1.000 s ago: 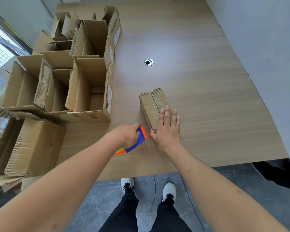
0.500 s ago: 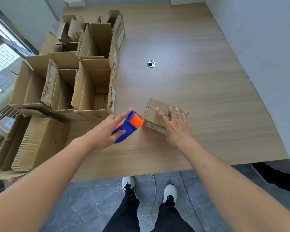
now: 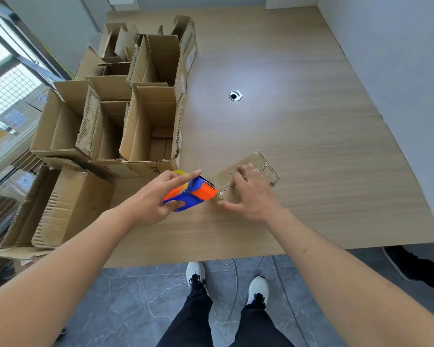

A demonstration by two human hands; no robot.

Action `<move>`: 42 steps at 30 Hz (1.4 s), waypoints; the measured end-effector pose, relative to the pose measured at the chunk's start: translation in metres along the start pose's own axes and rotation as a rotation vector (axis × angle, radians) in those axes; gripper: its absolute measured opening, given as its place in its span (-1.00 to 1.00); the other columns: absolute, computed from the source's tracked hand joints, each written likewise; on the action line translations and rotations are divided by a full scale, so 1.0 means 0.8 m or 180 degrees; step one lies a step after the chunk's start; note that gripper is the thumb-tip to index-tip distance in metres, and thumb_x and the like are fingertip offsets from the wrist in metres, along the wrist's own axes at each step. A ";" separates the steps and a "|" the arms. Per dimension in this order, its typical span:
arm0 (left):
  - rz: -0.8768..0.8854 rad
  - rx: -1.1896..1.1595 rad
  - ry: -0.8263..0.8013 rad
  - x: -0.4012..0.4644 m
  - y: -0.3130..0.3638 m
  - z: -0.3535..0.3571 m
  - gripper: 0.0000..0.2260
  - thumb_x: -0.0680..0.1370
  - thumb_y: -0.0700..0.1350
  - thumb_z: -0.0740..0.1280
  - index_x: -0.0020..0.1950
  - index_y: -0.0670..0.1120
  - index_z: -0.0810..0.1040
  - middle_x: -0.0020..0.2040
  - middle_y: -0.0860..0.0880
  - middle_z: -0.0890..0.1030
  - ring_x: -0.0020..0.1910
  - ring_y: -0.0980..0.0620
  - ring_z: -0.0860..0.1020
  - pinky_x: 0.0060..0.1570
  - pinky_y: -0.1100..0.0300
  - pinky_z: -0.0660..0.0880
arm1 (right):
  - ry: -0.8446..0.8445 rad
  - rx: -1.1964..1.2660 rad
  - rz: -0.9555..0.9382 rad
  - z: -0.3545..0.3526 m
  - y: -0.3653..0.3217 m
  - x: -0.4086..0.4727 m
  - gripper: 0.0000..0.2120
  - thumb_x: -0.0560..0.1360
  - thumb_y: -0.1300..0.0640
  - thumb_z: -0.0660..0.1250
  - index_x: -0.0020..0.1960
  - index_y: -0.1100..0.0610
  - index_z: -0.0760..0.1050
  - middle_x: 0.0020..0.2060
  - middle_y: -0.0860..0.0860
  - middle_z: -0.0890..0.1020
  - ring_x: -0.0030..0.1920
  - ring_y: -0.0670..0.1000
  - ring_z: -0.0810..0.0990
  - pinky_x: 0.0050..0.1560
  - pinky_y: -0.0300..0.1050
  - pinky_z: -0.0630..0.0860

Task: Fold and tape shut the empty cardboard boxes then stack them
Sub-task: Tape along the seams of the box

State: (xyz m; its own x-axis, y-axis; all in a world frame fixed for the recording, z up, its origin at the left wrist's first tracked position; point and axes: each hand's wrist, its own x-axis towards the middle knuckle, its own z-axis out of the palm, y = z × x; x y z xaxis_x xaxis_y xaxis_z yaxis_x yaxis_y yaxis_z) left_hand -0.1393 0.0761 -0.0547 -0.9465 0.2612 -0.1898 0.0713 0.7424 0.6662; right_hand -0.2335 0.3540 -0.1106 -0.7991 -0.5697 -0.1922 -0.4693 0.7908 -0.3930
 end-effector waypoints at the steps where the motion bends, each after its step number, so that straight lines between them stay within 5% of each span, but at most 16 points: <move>1: 0.0010 -0.0001 0.0007 -0.002 0.000 0.001 -0.25 0.62 -0.20 0.38 0.59 0.39 0.11 0.21 0.12 0.39 0.13 0.19 0.43 0.07 0.36 0.35 | -0.0028 -0.0107 -0.0052 0.001 -0.006 0.001 -0.37 0.37 -0.37 0.46 0.15 0.10 0.44 0.46 0.12 0.34 0.60 0.23 0.14 0.57 0.18 0.08; 8: 0.0087 0.0004 -0.0083 -0.021 -0.007 0.001 -0.25 0.59 -0.21 0.42 0.57 0.38 0.18 0.23 0.11 0.40 0.17 0.14 0.44 0.15 0.37 0.34 | -0.0698 -0.0038 -0.0776 0.004 -0.022 0.000 -0.49 0.39 0.14 0.50 0.23 -0.01 0.33 0.64 -0.09 0.09 0.65 0.05 -0.07 0.62 0.04 -0.17; 11: 0.0071 -0.0037 -0.0211 -0.027 -0.010 0.001 -0.25 0.58 -0.21 0.42 0.57 0.39 0.19 0.24 0.11 0.40 0.21 0.08 0.44 0.20 0.22 0.39 | -0.0941 0.0899 -0.0687 -0.013 -0.030 -0.001 -0.46 0.41 0.12 0.41 0.36 -0.04 0.37 0.59 -0.07 0.27 0.63 -0.03 0.03 0.61 -0.01 -0.22; 14: 0.0083 -0.0022 -0.0252 -0.032 -0.009 0.002 -0.24 0.58 -0.20 0.43 0.56 0.40 0.19 0.24 0.12 0.40 0.21 0.08 0.44 0.20 0.17 0.42 | -0.0897 0.2295 -0.0404 -0.029 -0.048 -0.001 -0.53 0.52 0.23 0.31 0.42 0.00 0.48 0.37 -0.07 0.56 0.43 -0.18 0.43 0.60 -0.02 0.17; 16: 0.0120 -0.0056 -0.0240 -0.034 -0.008 0.002 -0.23 0.57 -0.22 0.43 0.55 0.42 0.19 0.24 0.12 0.41 0.21 0.10 0.44 0.21 0.25 0.38 | -0.0952 0.2821 -0.0293 -0.034 -0.058 0.001 -0.66 0.58 0.25 0.32 0.33 0.05 0.59 0.21 -0.03 0.68 0.28 -0.11 0.60 0.40 0.02 0.48; 21: 0.0152 -0.0085 -0.0268 -0.033 0.001 0.002 -0.22 0.58 -0.21 0.42 0.56 0.44 0.16 0.24 0.18 0.41 0.23 0.16 0.43 0.22 0.30 0.36 | -0.0266 0.2439 -0.0275 -0.030 -0.065 0.006 -0.90 0.56 0.16 0.47 0.05 0.08 0.74 -0.13 -0.07 0.75 -0.08 -0.05 0.70 0.06 0.00 0.64; 32: 0.0285 0.0164 -0.0606 -0.034 0.020 0.007 -0.39 0.70 -0.07 0.25 0.55 0.49 0.07 0.12 0.07 0.42 0.05 0.07 0.44 0.18 0.09 0.41 | -0.0362 0.2934 0.0342 -0.021 -0.046 -0.027 -0.92 0.53 0.32 0.46 -0.07 0.19 0.71 -0.19 0.23 0.72 -0.22 0.01 0.66 -0.03 0.06 0.69; 38: 0.0119 0.0085 -0.0882 -0.044 0.020 0.008 -0.44 0.72 -0.01 0.18 0.55 0.49 0.04 0.04 0.05 0.44 -0.01 0.08 0.45 0.12 0.08 0.41 | -0.0433 0.2913 0.0895 -0.003 -0.047 -0.057 -0.86 0.55 0.27 0.45 -0.17 0.12 0.65 -0.42 -0.03 0.65 -0.37 0.00 0.66 -0.14 0.04 0.69; 42: 0.0004 0.0065 -0.0977 -0.048 0.015 0.003 -0.48 0.73 0.01 0.15 0.54 0.50 0.05 0.02 0.07 0.45 -0.03 0.08 0.46 0.10 0.08 0.41 | -0.0239 0.2866 0.1099 -0.007 -0.039 -0.072 -0.88 0.56 0.28 0.43 -0.15 0.18 0.66 -0.37 0.05 0.66 -0.39 0.03 0.67 -0.22 0.03 0.70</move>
State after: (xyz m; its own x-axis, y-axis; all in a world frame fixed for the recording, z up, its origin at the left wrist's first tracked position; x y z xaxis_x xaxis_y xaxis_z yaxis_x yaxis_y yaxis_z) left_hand -0.1016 0.0767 -0.0414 -0.8071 0.4340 -0.4002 0.0816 0.7534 0.6525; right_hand -0.1749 0.3634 -0.0821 -0.7982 -0.3756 -0.4709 0.2757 0.4671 -0.8401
